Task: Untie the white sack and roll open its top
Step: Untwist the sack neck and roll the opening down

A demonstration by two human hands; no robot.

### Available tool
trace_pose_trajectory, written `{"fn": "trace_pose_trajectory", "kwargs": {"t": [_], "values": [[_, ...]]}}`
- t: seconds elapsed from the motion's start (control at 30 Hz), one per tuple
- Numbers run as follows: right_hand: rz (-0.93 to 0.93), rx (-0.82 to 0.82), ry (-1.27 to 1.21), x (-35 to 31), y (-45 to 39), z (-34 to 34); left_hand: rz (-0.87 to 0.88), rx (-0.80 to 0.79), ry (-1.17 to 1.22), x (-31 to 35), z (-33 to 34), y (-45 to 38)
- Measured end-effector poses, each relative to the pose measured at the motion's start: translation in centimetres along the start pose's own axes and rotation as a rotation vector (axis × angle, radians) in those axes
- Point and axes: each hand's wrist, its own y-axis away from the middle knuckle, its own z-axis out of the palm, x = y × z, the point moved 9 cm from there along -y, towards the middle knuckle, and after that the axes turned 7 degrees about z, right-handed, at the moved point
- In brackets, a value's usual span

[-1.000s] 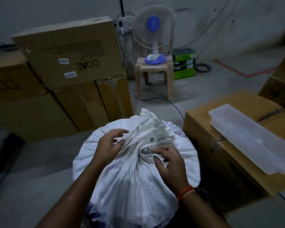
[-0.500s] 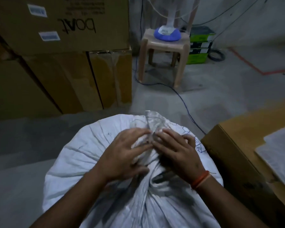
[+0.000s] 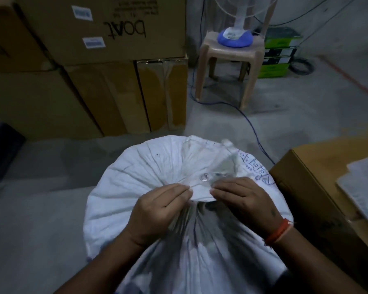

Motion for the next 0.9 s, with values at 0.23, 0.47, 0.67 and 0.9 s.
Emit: {"fn": "trace_pose_trajectory", "kwargs": {"t": [0.23,0.47,0.67,0.9], "values": [[-0.002,-0.041,-0.116,-10.6,9.1,-2.4,0.023,-0.047,-0.012,8.3,-6.0,7.5],[-0.018,-0.077,-0.123,-15.7,12.7,-0.1,-0.073,-0.089,-0.029,8.3,-7.0,13.4],[0.03,0.003,-0.133,-15.3,11.8,0.3,-0.215,-0.213,0.054,7.4,-4.8,13.1],[0.1,-0.016,-0.176,-14.0,12.0,0.0,-0.32,-0.186,0.157,8.1,-4.6,9.3]]}}
